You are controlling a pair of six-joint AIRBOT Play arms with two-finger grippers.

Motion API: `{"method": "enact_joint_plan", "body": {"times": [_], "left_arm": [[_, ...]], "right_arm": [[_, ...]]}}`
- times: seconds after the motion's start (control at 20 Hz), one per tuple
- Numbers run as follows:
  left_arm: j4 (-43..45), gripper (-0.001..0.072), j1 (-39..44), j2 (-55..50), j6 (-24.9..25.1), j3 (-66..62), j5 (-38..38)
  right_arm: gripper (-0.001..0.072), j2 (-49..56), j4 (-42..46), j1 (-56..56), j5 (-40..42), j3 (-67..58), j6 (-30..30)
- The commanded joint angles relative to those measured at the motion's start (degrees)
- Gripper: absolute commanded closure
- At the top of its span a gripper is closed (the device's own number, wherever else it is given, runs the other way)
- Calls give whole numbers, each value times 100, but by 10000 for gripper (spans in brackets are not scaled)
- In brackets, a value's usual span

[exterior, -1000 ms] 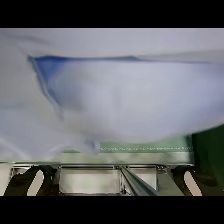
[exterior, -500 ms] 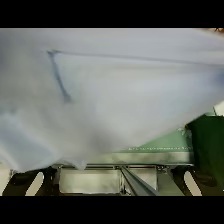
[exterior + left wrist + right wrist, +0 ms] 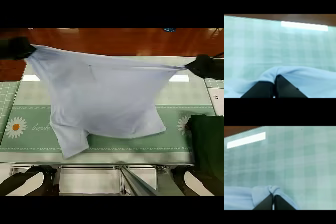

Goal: Fold the shirts.

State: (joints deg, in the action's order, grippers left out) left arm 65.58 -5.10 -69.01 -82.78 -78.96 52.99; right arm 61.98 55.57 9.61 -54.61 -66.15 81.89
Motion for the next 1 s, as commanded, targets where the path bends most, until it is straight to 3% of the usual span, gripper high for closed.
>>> {"method": "enact_joint_plan", "body": {"times": [0.0, 0.2, 0.25, 0.3, 0.35, 0.55, 0.7, 0.8, 0.95], "left_arm": [[-831, 684, 0, -1228, -2, 79, -968], [-1515, 677, 0, -1980, -2, 48, -756], [-1506, 581, 0, -2072, -2, 50, -658], [-1504, 350, -7, -2122, 0, 50, -522], [-1499, 200, -63, -2135, 7, 46, -326], [-1012, 200, -1021, -2100, 2, -396, 1493], [-1008, 200, -1952, -1895, 431, -219, 2647], [-1005, 200, -2457, -1488, 476, 610, 2721], [-1093, 200, -3222, -935, 671, 2299, 2588]], "right_arm": [[691, 1746, -1303, 4, 732, -168, -748], [690, 3084, -2260, -2, 721, -645, -741], [632, 3248, -2428, -2, 730, -706, -741], [386, 3351, -2594, -2, 730, -730, -739], [302, 3366, -2669, 22, 697, -730, -761], [306, 3067, -2476, 785, -710, -896, -905], [307, 2524, -922, 1421, -1853, -758, -1051], [306, 1952, -302, 1679, -1943, -57, -892], [306, 879, -382, 1950, -1462, 1587, -896]]}}
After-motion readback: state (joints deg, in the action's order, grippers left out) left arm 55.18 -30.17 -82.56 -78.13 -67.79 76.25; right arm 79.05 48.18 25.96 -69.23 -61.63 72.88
